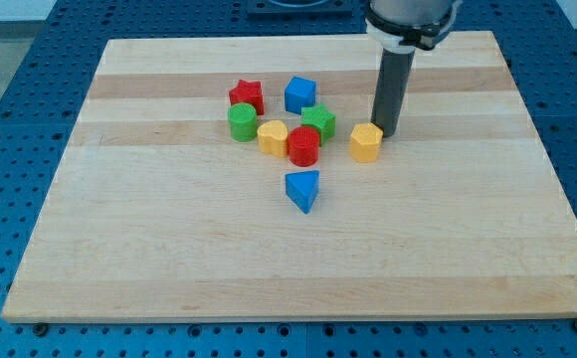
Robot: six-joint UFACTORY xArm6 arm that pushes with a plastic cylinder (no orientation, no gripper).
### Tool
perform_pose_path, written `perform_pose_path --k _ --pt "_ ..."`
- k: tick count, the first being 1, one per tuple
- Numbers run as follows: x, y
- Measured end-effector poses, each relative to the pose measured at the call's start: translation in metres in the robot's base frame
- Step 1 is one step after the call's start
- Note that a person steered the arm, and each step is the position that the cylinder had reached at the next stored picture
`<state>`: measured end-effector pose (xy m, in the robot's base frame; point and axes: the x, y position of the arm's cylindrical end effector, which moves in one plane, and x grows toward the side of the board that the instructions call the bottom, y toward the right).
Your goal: Push the yellow hexagon towards the bottom right of the board
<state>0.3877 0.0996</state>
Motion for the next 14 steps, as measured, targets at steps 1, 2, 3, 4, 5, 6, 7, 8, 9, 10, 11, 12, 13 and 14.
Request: perform_pose_path --k 1,2,3,4,5,6,7,8,9,10,11,12,13,14 --pt "-0.006 -0.017" --pt "-0.008 -0.032" --pt "-0.003 -0.04" --pt "0.016 -0.046" --pt "0.031 -0.047" --pt "0.054 -0.047" --pt "0.072 -0.048" --pt "0.087 -0.051" --pt "0.099 -0.053" --pt "0.121 -0.041" --pt "0.146 -0.018" --pt "0.162 0.006" --pt "0.172 0.024" --pt "0.184 0.041"
